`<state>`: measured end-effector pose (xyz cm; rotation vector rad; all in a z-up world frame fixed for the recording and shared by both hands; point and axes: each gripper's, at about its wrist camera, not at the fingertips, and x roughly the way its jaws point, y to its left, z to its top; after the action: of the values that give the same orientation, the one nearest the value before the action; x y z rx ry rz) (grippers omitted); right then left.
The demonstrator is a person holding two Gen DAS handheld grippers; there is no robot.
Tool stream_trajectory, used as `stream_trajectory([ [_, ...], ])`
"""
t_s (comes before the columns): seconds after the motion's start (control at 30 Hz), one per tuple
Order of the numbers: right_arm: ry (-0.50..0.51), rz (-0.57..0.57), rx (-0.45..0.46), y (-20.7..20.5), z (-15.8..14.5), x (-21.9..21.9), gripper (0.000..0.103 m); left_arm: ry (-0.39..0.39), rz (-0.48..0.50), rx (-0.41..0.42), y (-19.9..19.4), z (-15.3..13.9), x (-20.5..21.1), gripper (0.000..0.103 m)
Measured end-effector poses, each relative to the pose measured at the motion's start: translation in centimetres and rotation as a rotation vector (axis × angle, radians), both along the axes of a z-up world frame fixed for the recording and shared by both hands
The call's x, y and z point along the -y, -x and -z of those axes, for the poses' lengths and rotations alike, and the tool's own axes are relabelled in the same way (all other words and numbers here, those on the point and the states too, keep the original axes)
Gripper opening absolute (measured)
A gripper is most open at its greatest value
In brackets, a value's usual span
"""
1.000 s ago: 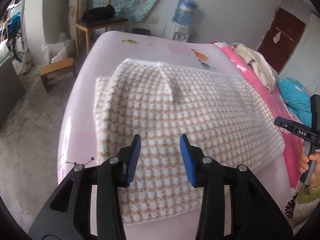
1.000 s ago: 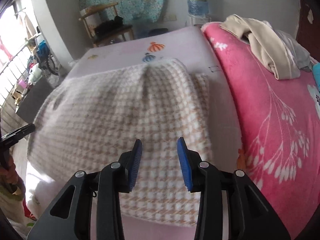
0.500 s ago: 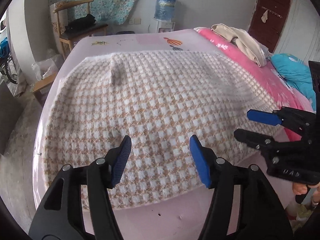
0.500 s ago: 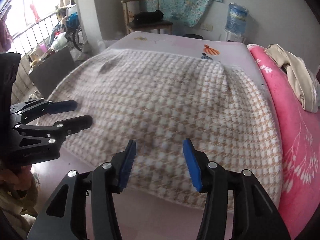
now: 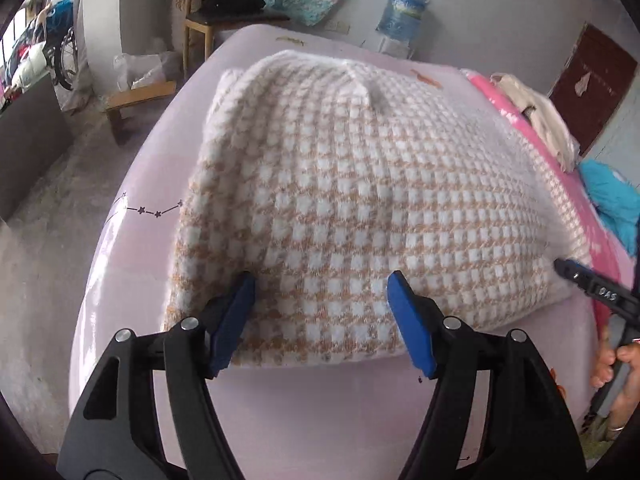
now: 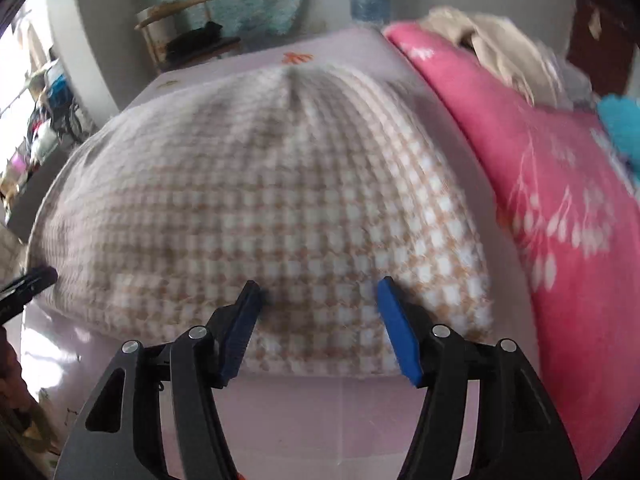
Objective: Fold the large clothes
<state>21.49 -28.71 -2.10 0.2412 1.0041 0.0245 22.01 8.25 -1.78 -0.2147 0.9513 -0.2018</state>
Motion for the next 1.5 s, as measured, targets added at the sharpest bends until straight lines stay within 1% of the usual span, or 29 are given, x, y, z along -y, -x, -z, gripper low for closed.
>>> stream_trajectory([
  [0.07, -0.025, 0.007, 0.000, 0.5, -1.1, 0.0, 0.060, 0.033, -0.022, -0.013, 0.3, -0.8, -0.4, 0.066],
  [0.13, -0.055, -0.008, 0.030, 1.7, -2.4, -0.4, 0.060, 0.052, -0.025, 0.030, 1.4, -2.3, -0.4, 0.069],
  [0.17, -0.063, -0.020, 0.044, 2.3, -3.1, -0.7, 0.062, 0.057, -0.020, 0.059, 2.2, -3.2, -0.3, 0.070],
  [0.2, -0.062, -0.032, 0.059, 2.8, -3.6, -1.0, 0.068, 0.059, -0.015, 0.081, 3.1, -4.0, -0.2, 0.074],
  [0.23, -0.054, -0.048, 0.075, 3.6, -4.1, -1.5, 0.070, 0.060, -0.008, 0.103, 3.9, -4.8, 0.0, 0.078],
  [0.3, -0.033, -0.083, 0.100, 5.1, -5.2, -2.4, 0.071, 0.052, 0.005, 0.140, 5.7, -6.2, 0.5, 0.084],
  [0.37, -0.012, -0.118, 0.129, 6.5, -6.3, -3.1, 0.074, 0.024, 0.012, 0.177, 7.2, -7.7, 1.4, 0.086],
  [0.4, 0.004, -0.134, 0.151, 7.3, -7.0, -3.7, 0.081, 0.001, 0.009, 0.192, 7.7, -8.4, 2.1, 0.090],
  [0.43, 0.023, -0.149, 0.178, 8.1, -7.8, -4.1, 0.084, -0.019, 0.001, 0.208, 8.4, -9.0, 2.3, 0.092],
  [0.5, 0.058, -0.164, 0.222, 9.9, -9.3, -4.5, 0.087, -0.058, -0.023, 0.240, 9.7, -10.5, 2.8, 0.095],
  [0.53, 0.074, -0.172, 0.246, 10.3, -10.0, -4.8, 0.089, -0.073, -0.028, 0.255, 10.3, -11.2, 3.2, 0.095],
  [0.57, 0.087, -0.178, 0.273, 10.8, -10.8, -5.2, 0.094, -0.081, -0.031, 0.269, 10.7, -11.8, 3.3, 0.095],
  [0.63, 0.109, -0.183, 0.327, 11.8, -12.2, -5.8, 0.096, -0.103, -0.053, 0.291, 11.4, -13.0, 3.6, 0.095],
  [0.73, 0.165, -0.165, 0.354, 12.5, -13.3, -6.7, 0.097, -0.171, -0.100, 0.302, 11.8, -14.0, 4.5, 0.095],
  [0.83, 0.223, -0.141, 0.347, 12.7, -13.4, -7.6, 0.097, -0.262, -0.145, 0.285, 11.6, -14.1, 5.3, 0.095],
  [0.87, 0.238, -0.138, 0.347, 12.7, -13.3, -7.8, 0.097, -0.282, -0.151, 0.280, 11.6, -14.1, 5.4, 0.095],
  [0.93, 0.276, -0.128, 0.340, 12.7, -12.9, -8.3, 0.097, -0.295, -0.135, 0.267, 11.3, -13.7, 5.7, 0.095],
  [1.03, 0.334, -0.100, 0.328, 12.4, -12.4, -8.8, 0.097, -0.296, -0.132, 0.219, 10.6, -12.7, 6.0, 0.095],
  [1.1, 0.348, -0.096, 0.310, 12.1, -12.1, -8.8, 0.097, -0.289, -0.139, 0.177, 10.0, -11.9, 6.3, 0.095],
  [1.23, 0.330, -0.095, 0.268, 11.4, -11.3, -8.4, 0.097, -0.289, -0.159, 0.123, 9.1, -10.4, 6.7, 0.095],
  [1.4, 0.250, -0.088, 0.184, 9.8, -9.8, -7.5, 0.097, -0.323, -0.163, 0.082, 8.8, -9.2, 7.4, 0.095],
  [1.5, 0.209, -0.078, 0.120, 8.8, -8.9, -7.1, 0.097, -0.312, -0.153, 0.041, 8.5, -8.3, 7.6, 0.095],
])
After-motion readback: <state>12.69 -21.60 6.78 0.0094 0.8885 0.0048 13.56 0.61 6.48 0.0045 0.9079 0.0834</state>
